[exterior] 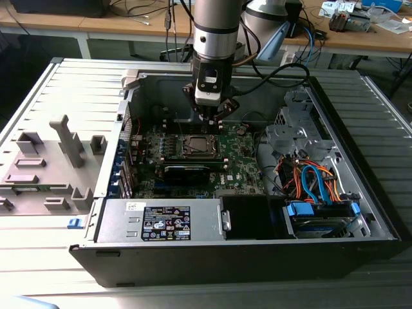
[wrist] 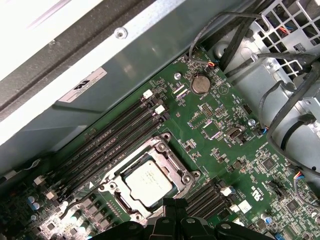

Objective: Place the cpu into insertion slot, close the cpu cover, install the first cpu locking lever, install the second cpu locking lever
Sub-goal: 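Install the first cpu locking lever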

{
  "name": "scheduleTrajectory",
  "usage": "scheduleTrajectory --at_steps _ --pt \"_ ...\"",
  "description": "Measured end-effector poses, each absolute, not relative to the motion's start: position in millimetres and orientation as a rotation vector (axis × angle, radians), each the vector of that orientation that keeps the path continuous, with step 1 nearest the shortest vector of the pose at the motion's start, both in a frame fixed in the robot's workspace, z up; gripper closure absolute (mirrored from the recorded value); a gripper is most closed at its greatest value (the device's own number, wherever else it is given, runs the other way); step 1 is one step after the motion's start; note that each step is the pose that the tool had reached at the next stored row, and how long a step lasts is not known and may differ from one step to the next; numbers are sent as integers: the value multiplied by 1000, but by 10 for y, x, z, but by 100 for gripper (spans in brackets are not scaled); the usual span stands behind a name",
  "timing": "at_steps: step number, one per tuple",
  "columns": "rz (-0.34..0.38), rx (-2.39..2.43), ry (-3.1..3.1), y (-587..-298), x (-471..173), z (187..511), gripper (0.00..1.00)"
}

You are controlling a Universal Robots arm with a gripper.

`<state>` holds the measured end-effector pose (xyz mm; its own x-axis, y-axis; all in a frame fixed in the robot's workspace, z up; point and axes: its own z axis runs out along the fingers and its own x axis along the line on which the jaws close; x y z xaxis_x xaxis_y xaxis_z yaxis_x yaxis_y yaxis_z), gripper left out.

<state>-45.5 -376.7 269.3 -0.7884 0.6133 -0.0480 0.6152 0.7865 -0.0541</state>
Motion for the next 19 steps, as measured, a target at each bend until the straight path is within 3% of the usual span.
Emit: scheduleTrajectory --at_steps 19 --pt "-104 995 2948 -3767 -455 2692 89"
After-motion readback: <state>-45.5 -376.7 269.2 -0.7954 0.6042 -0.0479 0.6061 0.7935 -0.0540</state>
